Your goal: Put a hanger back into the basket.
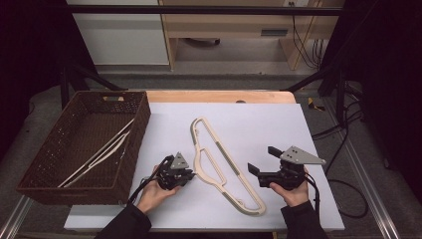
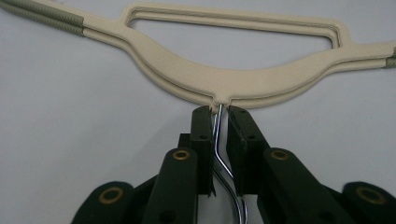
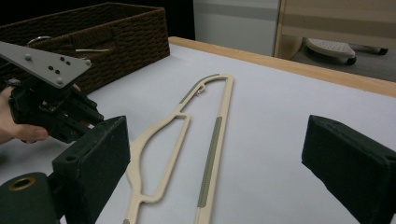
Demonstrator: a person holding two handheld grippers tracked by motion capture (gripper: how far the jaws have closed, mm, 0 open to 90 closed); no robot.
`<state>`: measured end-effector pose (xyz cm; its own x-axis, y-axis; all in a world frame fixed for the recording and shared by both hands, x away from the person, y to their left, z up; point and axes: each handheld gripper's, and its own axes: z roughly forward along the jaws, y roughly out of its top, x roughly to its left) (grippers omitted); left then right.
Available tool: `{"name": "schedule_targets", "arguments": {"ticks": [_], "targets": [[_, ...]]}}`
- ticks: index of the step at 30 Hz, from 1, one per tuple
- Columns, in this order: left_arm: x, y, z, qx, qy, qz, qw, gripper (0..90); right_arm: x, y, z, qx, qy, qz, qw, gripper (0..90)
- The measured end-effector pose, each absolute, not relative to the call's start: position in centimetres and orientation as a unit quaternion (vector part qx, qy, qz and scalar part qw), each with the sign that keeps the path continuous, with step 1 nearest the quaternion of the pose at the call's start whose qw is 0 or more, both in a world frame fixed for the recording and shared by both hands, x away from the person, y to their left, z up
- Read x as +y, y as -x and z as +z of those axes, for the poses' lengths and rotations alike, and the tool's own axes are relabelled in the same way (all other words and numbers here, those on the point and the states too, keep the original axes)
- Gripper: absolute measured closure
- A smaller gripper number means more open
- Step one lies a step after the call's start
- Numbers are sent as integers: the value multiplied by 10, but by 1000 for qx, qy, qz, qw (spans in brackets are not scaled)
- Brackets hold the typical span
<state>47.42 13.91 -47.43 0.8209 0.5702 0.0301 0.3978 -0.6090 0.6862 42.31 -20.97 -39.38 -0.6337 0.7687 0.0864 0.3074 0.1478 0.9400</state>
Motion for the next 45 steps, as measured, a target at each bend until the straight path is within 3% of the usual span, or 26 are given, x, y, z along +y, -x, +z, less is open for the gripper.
{"name": "schedule_targets", "arguments": {"ticks": [5, 25, 45], "targets": [[140, -477, -474, 278, -887, 116, 349, 865, -209, -423, -394, 728, -370, 536, 213, 82], [142, -476, -456, 265, -893, 113, 345, 886, -202, -425, -398, 734, -367, 533, 207, 95], [137, -466, -434, 284, -889, 103, 346, 888, -151, -431, -411, 767, -333, 519, 179, 112]]}}
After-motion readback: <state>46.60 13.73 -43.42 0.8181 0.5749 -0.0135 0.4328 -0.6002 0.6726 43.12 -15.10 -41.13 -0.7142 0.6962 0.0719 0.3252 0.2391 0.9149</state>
